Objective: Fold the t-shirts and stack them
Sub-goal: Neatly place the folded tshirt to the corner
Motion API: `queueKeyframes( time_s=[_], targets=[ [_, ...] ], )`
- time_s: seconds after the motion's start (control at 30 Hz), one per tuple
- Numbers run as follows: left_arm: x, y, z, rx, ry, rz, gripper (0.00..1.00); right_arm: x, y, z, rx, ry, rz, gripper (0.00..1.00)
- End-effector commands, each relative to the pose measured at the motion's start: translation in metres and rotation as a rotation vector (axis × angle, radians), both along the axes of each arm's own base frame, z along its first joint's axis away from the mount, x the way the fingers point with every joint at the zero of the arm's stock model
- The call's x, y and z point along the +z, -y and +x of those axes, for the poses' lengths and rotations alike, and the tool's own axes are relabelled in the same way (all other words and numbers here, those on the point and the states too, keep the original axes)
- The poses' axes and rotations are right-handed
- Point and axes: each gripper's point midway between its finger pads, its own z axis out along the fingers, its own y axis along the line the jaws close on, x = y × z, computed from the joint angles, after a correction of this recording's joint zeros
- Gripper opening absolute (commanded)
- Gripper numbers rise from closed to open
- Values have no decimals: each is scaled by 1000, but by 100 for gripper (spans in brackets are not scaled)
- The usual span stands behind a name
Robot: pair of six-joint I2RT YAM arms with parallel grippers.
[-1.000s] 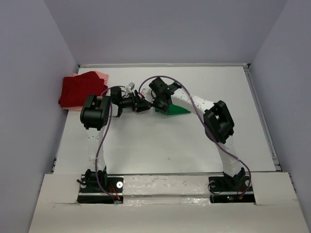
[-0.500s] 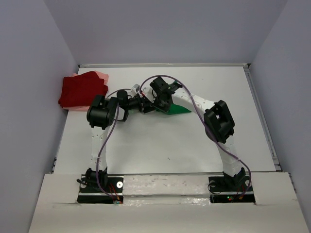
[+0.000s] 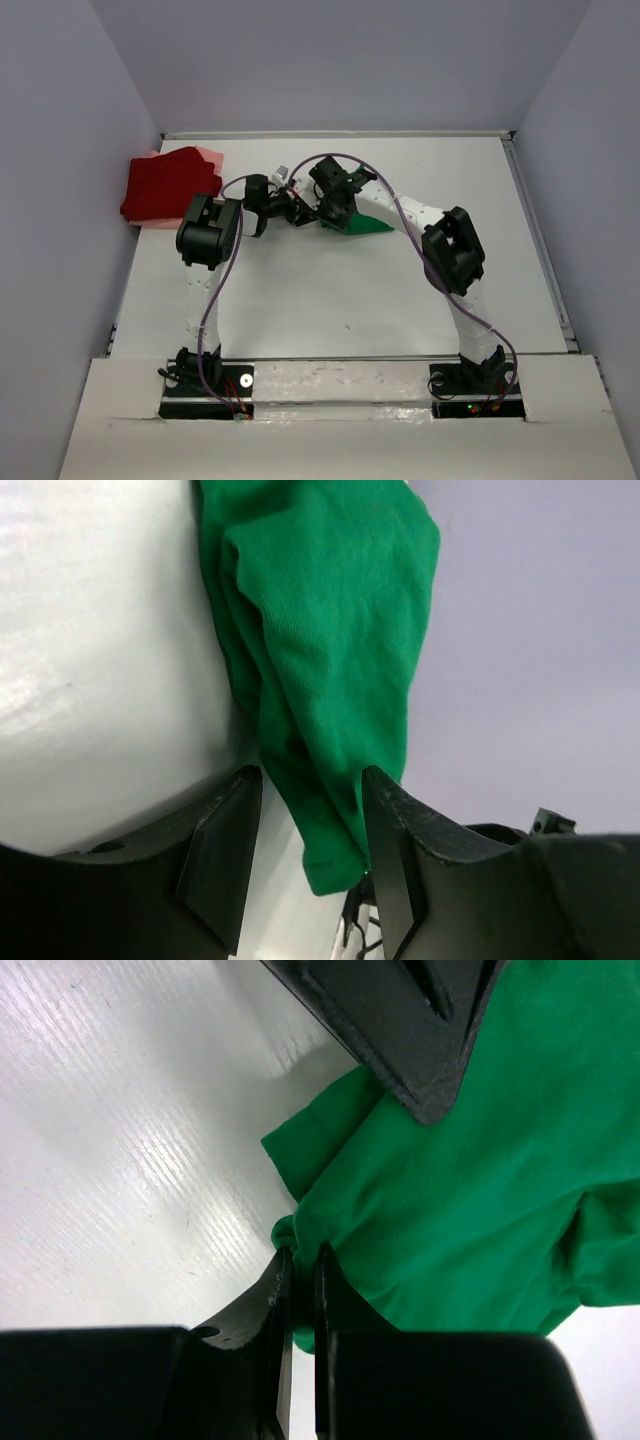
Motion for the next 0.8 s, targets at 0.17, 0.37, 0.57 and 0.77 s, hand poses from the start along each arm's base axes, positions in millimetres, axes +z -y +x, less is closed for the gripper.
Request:
queueKeyframes(
  time_s=[0.17,0.37,0.57,0.77],
  targets=[
    [-21,3,14,49,-8,170,56,47,-1,3,2,76,69,0],
    [-24,27,14,20,-35,151,56,48,-1,2,4,75,72,0],
    [-15,58,3,-33,-53,104,56,44,-1,3,9,70,64,0],
    [-5,61,0,-47,-36,91,56,43,-4,4,13,64,68,0]
  ],
)
